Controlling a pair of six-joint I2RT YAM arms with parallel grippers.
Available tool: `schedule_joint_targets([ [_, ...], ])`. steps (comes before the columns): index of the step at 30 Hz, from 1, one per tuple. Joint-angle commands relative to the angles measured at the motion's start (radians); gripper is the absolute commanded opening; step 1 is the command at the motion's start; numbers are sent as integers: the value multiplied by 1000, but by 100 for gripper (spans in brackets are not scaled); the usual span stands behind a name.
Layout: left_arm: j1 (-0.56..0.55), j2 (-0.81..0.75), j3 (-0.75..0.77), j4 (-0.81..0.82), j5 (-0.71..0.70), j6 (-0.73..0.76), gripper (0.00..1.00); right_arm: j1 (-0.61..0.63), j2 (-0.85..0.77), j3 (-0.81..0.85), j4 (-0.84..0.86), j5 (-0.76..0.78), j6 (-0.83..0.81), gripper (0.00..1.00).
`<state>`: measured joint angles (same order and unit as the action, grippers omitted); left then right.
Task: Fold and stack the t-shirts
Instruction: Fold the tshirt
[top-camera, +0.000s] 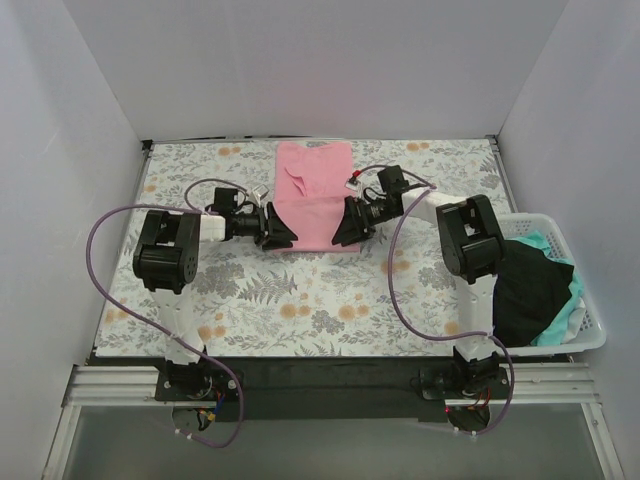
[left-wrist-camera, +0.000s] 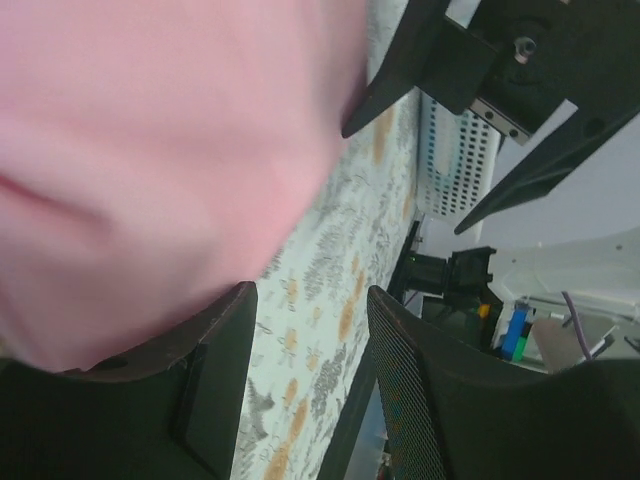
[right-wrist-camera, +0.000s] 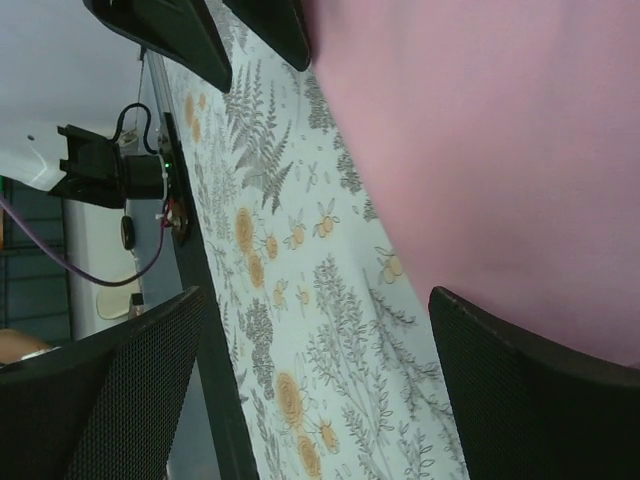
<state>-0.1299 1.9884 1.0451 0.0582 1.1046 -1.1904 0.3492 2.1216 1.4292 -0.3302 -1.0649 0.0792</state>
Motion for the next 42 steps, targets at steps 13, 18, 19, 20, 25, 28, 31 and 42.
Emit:
schedule_joint_targets([
  [13,62,55,-40,-112,-105,34,47,-87,46,-105,-33,120,-76,99],
  [18,65,-74,24,-144,49,118,44,-84,-52,-73,-70,-18,-156,98],
  [19,65,-95,32,-146,73,136,43,-81,-90,-64,-76,-23,-206,98],
  [20,65,-121,52,-152,84,182,43,-82,-109,-56,-90,-24,-228,98],
  [25,65,-204,164,-368,-27,567,34,-70,-193,65,-234,87,-471,85],
  [28,55,-224,182,-466,-106,851,31,-23,-239,48,-256,273,-683,81],
  [31,13,-256,119,-474,-221,1116,29,37,-268,-8,-230,451,-860,79],
  [42,-120,-281,-89,-275,-397,1440,27,143,-264,-174,-53,595,-1022,72],
])
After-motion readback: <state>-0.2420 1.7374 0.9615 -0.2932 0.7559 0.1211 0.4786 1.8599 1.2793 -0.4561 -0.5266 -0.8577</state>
